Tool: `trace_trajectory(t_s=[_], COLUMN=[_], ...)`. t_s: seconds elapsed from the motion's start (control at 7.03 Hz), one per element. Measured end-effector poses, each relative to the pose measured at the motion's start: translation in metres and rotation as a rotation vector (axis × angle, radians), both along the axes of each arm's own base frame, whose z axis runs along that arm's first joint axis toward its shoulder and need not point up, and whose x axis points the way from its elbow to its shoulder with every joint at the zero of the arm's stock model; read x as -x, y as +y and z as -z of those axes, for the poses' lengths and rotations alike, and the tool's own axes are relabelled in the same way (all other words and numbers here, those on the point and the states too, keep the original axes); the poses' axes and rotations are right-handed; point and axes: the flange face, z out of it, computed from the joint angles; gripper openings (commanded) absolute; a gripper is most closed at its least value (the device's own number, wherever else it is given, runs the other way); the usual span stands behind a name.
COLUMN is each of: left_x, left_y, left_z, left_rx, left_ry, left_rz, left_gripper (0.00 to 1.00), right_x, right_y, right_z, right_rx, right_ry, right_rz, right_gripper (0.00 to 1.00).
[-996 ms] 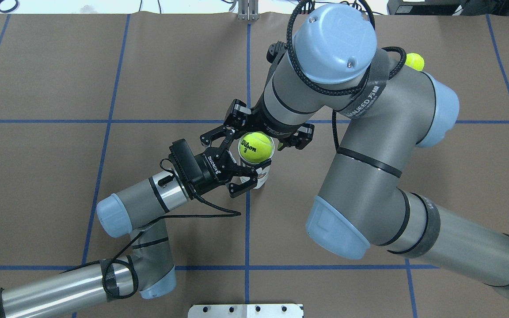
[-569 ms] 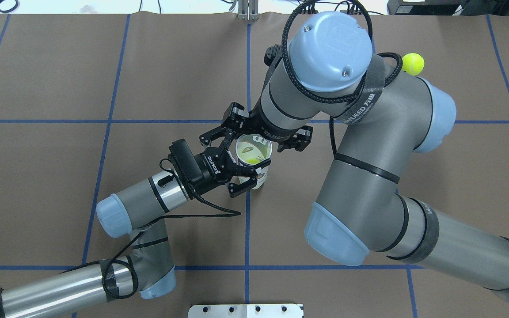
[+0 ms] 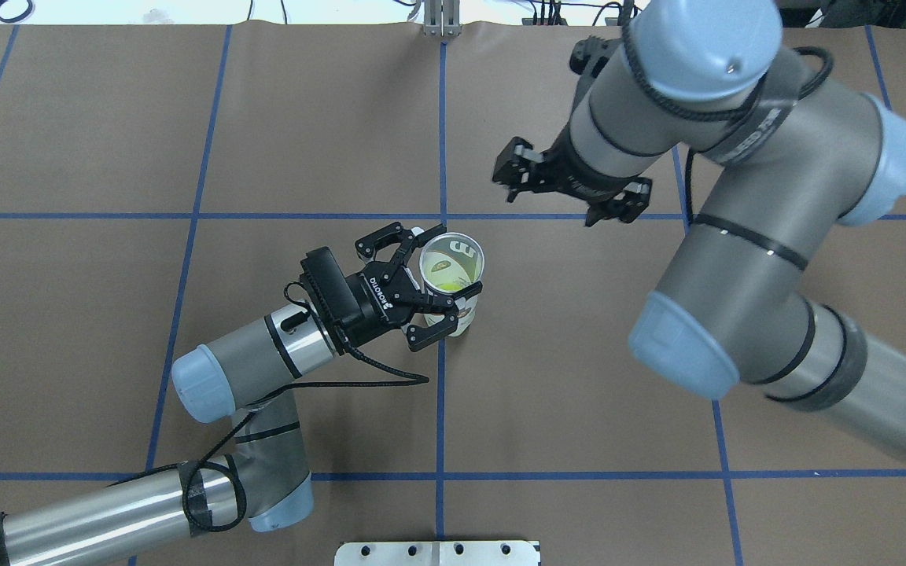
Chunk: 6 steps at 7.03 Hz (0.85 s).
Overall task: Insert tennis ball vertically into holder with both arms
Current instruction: 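Move the right gripper to the farther yellow tennis ball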
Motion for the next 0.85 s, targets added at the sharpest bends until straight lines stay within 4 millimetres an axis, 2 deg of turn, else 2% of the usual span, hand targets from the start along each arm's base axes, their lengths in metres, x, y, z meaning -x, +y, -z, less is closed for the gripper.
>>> trace_trajectory(t_s=[0.14, 0.28, 0.43, 0.57, 0.71, 0.85], left_x=[0.001, 0.002, 0.002, 0.002, 0.002, 0.002], left_y=[0.000, 0.001, 0.001, 0.001, 0.001, 0.001], left_z=[-0.001, -0.001, -0.001, -0.001, -0.002, -0.002], left_rx=[-0.002, -0.003, -0.003, -0.003, -0.003, -0.002], left_ry=[0.007, 0.011, 0.012, 0.013, 0.012, 0.011], left_rz=[0.000, -0.001, -0.001, -0.001, -0.001, -0.001], left_gripper=[0.86, 0.86, 0.86, 0.86, 0.87, 0.87], right_x=[-0.041, -0.061, -0.069, -0.073, -0.076, -0.077], right_y=[-0.057, -0.113, -0.166, -0.204, -0.221, -0.228], right_z=[-0.056, -0.121, -0.194, -0.248, -0.275, -0.291], right_rx=[0.005, 0.008, 0.005, 0.004, -0.009, -0.019], right_ry=[0.050, 0.075, 0.084, 0.115, 0.162, 0.197], right_rz=[0.034, 0.040, 0.026, 0.010, -0.009, -0.024], right_gripper=[1.00, 1.00, 1.00, 1.00, 1.00, 0.99])
